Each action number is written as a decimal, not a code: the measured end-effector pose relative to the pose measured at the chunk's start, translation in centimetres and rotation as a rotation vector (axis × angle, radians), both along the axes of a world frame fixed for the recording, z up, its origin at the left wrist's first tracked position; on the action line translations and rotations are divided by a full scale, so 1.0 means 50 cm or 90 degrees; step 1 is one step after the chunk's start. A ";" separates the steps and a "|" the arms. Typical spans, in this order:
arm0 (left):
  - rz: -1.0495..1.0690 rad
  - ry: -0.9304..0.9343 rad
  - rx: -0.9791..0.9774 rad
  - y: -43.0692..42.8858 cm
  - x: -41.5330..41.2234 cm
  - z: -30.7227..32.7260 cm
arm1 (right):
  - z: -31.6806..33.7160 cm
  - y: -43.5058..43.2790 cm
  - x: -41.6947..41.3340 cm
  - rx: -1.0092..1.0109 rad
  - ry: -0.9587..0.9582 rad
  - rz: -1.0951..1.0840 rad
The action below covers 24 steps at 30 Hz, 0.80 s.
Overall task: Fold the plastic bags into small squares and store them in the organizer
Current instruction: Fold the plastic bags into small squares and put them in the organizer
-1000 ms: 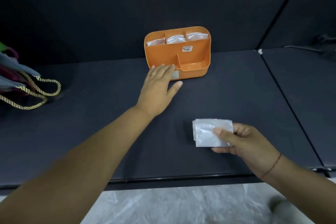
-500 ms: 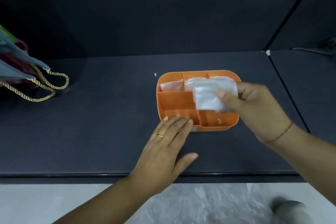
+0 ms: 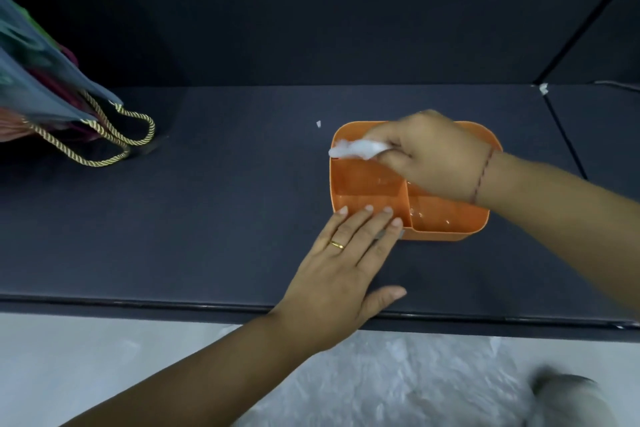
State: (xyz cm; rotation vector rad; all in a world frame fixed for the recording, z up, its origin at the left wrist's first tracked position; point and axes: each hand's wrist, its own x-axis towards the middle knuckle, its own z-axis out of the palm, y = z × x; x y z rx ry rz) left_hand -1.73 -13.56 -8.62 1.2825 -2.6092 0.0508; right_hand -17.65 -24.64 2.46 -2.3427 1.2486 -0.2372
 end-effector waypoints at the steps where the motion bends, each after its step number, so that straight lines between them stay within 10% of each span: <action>1: -0.001 -0.002 0.000 0.001 -0.002 0.000 | 0.008 -0.008 0.000 0.007 0.015 -0.005; 17: 0.012 -0.017 -0.004 0.003 -0.013 -0.004 | 0.013 -0.100 0.054 -0.067 0.359 0.103; 24: 0.018 -0.020 -0.001 0.003 -0.013 -0.003 | 0.039 -0.084 0.036 -0.045 0.166 0.032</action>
